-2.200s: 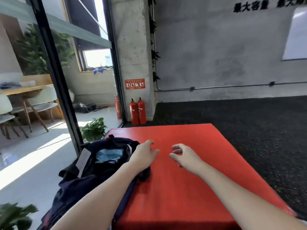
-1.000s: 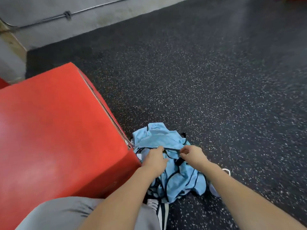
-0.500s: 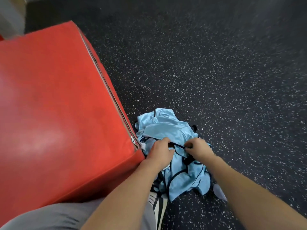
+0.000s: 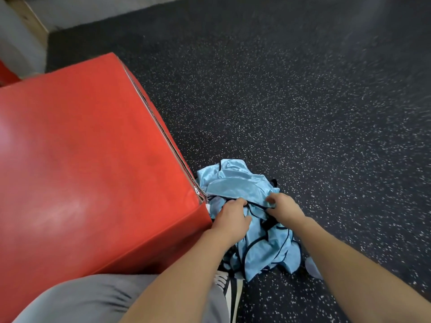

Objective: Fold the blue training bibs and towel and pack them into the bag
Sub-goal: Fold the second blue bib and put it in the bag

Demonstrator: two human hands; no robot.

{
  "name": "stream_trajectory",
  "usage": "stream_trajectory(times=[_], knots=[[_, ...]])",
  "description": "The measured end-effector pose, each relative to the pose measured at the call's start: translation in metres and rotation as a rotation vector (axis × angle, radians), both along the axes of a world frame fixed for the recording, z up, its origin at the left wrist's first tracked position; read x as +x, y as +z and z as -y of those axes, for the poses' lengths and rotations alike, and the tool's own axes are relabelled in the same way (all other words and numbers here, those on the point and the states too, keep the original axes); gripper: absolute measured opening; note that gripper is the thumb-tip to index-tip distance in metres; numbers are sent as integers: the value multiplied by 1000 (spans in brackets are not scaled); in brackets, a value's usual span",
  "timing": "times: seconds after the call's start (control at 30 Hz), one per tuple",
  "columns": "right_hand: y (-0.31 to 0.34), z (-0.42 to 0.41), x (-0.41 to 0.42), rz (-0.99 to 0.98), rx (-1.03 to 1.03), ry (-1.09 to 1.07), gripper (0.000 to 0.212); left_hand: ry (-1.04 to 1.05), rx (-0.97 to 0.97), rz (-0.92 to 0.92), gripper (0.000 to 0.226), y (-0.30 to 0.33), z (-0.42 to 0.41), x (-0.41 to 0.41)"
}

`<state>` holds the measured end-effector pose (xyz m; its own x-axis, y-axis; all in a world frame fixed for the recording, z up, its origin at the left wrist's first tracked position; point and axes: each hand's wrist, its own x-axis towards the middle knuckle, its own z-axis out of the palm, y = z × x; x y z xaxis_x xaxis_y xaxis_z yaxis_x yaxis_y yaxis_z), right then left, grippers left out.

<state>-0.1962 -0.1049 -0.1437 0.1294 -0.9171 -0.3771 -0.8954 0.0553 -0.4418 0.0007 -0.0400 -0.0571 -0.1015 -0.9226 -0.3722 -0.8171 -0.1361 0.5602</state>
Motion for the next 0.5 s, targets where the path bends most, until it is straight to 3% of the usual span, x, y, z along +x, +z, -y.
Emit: stream_trajectory(times=[0.17, 0.33, 0.5], knots=[[-8, 2, -1, -67, 5, -2, 16, 5, 10, -6, 49, -7, 5, 3], [-11, 3, -5, -83, 15, 47, 14, 36, 17, -20, 49, -11, 9, 4], [-5, 3, -5, -3, 7, 29, 5, 37, 29, -17, 52, -11, 6, 2]])
